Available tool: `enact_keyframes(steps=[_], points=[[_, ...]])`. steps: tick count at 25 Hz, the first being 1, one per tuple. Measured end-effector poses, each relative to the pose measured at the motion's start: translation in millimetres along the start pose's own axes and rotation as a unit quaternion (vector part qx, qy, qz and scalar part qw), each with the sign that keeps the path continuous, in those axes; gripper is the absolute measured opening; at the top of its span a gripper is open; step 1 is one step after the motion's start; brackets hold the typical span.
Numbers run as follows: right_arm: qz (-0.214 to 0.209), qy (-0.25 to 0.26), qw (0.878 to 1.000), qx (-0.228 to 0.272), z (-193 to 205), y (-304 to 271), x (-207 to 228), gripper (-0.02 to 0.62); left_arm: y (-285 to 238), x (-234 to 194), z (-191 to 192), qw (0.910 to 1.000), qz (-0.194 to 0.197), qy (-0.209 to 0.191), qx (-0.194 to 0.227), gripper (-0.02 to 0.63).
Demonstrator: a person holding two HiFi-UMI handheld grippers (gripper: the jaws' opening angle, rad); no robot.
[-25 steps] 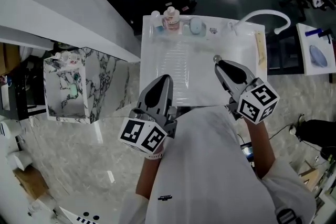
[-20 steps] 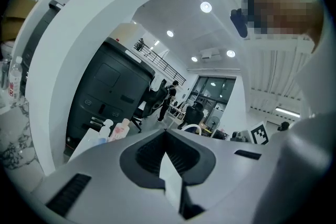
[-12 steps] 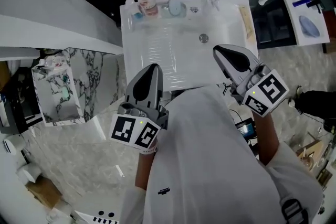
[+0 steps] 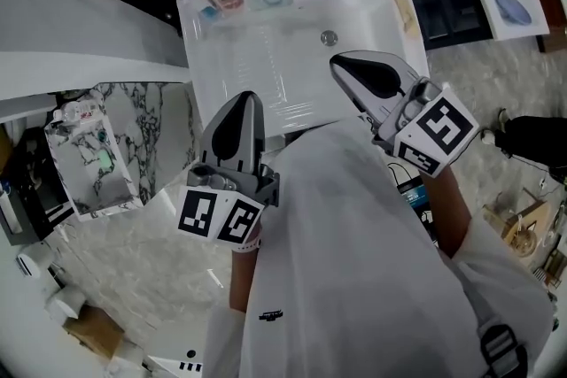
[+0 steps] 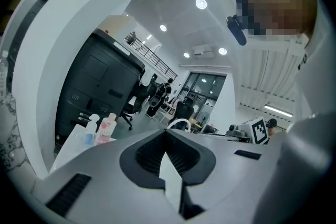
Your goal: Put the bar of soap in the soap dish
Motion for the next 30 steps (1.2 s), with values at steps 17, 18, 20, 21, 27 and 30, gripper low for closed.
enact_keyframes(steps=[17, 18, 20, 21, 27, 30], points=[[0.010, 0.023, 1.000, 0.005, 1.6, 5.1, -1.2, 0.012, 5.8, 11.9, 0.1, 0.9999, -0.005, -0.001, 0.012, 0.005], [0.010, 0.019, 1.000, 0.003, 2.5, 5.5, -0.4, 0.011, 5.8, 12.2, 0.6, 0.9999, -0.006, -0.001, 0.012, 0.005], [0.011, 0.006, 1.000, -0.003, 5.1, 5.9, 1.6, 0.012, 5.4, 12.5, 1.8, 0.9999, -0.005, 0.000, 0.011, 0.005], [0.011, 0.002, 1.000, -0.005, 6.0, 6.0, 2.0, 0.011, 5.3, 12.6, 2.5, 0.9999, -0.005, 0.001, 0.011, 0.005], [0.004, 0.005, 1.000, -0.005, 7.6, 8.7, -2.3, 0.011, 6.1, 15.6, 4.6, 0.9999, -0.004, 0.003, 0.012, 0.005], [0.009, -0.002, 1.000, -0.005, 8.3, 11.8, -2.8, 0.011, 7.3, 17.8, 5.3, 0.9999, -0.002, 0.003, 0.011, 0.005]])
Point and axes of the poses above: the fingertips, and each gripper's own axes: y backward along the fingers, x to its right, z out of its underside, the point moved 2 cm from there along y, backward along the fingers, and after that the axes turned 1 degree about -y, right-handed, at the moved point
